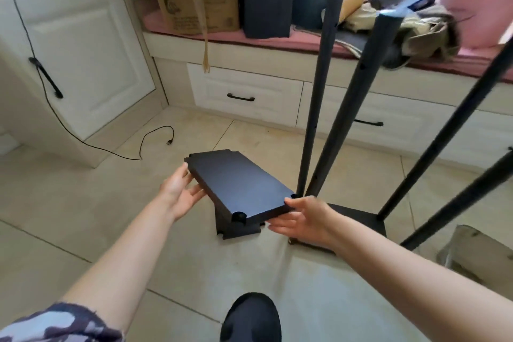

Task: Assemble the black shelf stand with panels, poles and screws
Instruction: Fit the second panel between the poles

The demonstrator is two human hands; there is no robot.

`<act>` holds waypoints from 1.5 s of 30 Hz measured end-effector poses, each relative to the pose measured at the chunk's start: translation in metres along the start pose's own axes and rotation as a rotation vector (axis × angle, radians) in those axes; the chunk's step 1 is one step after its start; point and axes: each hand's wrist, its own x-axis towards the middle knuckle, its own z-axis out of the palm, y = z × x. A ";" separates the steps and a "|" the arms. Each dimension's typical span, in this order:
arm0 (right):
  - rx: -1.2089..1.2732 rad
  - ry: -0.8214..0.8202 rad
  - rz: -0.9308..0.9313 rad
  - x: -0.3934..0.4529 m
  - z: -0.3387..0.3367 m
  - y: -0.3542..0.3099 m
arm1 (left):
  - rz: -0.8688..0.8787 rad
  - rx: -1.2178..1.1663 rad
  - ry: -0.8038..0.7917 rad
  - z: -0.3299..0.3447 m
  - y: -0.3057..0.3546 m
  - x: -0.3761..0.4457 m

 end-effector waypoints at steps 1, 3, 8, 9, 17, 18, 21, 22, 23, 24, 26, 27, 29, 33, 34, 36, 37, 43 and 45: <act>-0.019 -0.007 -0.006 -0.016 0.000 -0.006 | 0.011 -0.011 0.011 0.000 0.011 -0.012; -0.070 -0.014 -0.015 -0.047 -0.002 -0.018 | 0.013 -0.038 0.015 0.002 0.032 -0.036; -0.171 -0.021 -0.003 -0.121 -0.017 -0.039 | -0.059 -0.016 -0.023 -0.002 0.069 -0.091; -0.190 -0.026 -0.007 -0.136 -0.021 -0.043 | -0.060 0.051 -0.023 -0.002 0.074 -0.099; -0.317 -0.057 -0.061 -0.229 -0.067 -0.065 | -0.011 0.521 -0.125 0.040 0.081 -0.183; -0.315 -0.053 -0.079 -0.239 -0.071 -0.069 | 0.015 0.559 -0.148 0.049 0.081 -0.192; -0.284 -0.029 -0.194 -0.269 -0.080 -0.085 | 0.061 0.641 -0.192 0.074 0.084 -0.219; -0.286 -0.011 -0.237 -0.278 -0.082 -0.091 | 0.071 0.655 -0.201 0.081 0.086 -0.226; -0.293 0.014 -0.271 -0.286 -0.084 -0.098 | 0.081 0.666 -0.211 0.089 0.088 -0.232; -0.305 0.044 -0.300 -0.293 -0.086 -0.103 | 0.095 0.672 -0.221 0.096 0.090 -0.237; -0.350 0.121 -0.364 -0.305 -0.090 -0.114 | 0.138 0.699 -0.244 0.111 0.097 -0.246; -0.373 0.158 -0.399 -0.310 -0.091 -0.119 | 0.164 0.723 -0.251 0.119 0.099 -0.250; -0.403 0.223 -0.466 -0.319 -0.092 -0.131 | 0.226 0.751 -0.256 0.136 0.106 -0.260; -0.403 0.307 -0.569 -0.338 -0.090 -0.159 | 0.345 0.704 -0.229 0.173 0.121 -0.275; -0.414 0.325 -0.594 -0.341 -0.088 -0.166 | 0.367 0.690 -0.220 0.182 0.124 -0.277; -0.458 0.387 -0.642 -0.348 -0.085 -0.182 | 0.397 0.674 -0.223 0.196 0.131 -0.276; -0.486 0.426 -0.663 -0.351 -0.084 -0.190 | 0.403 0.673 -0.230 0.202 0.133 -0.276; -0.572 0.559 -0.686 -0.352 -0.086 -0.241 | 0.404 0.614 -0.256 0.241 0.145 -0.257; -0.583 0.568 -0.655 -0.346 -0.089 -0.258 | 0.386 0.601 -0.251 0.254 0.146 -0.248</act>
